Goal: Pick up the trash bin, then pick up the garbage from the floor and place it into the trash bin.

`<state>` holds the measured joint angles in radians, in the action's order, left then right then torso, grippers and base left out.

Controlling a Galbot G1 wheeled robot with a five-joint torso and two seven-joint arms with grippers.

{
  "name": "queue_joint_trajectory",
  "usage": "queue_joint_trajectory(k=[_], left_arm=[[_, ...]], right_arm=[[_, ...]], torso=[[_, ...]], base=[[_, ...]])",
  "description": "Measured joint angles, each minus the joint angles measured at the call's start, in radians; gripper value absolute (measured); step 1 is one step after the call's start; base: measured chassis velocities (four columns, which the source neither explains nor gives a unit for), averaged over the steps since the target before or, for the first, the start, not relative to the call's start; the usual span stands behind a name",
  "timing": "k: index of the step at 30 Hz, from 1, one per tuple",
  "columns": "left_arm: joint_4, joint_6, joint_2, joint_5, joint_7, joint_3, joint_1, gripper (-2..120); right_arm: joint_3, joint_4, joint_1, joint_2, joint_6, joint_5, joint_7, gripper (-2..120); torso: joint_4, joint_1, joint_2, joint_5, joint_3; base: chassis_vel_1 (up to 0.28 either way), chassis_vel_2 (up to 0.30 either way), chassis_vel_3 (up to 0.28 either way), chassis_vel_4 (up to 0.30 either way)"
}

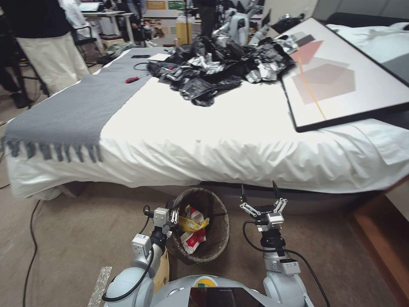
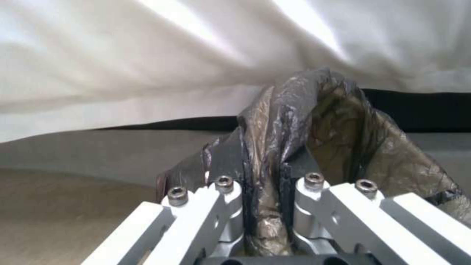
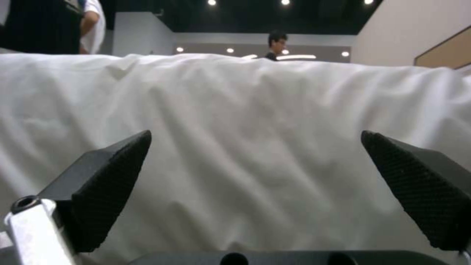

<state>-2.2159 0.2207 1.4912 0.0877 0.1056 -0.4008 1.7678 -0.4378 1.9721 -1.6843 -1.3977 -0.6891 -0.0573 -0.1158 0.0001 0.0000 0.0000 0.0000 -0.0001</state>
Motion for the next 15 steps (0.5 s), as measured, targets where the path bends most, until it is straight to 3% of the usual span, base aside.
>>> queue_joint_trajectory(k=[15], left_arm=[[-0.007,0.000,0.001,0.001,0.000,-0.002,-0.001,8]], right_arm=[[-0.004,0.002,-0.001,0.001,0.004,-0.005,-0.007,100]], torso=[[-0.0001,0.000,0.000,0.0000,0.000]], base=[[0.123,0.128,0.122,0.117]])
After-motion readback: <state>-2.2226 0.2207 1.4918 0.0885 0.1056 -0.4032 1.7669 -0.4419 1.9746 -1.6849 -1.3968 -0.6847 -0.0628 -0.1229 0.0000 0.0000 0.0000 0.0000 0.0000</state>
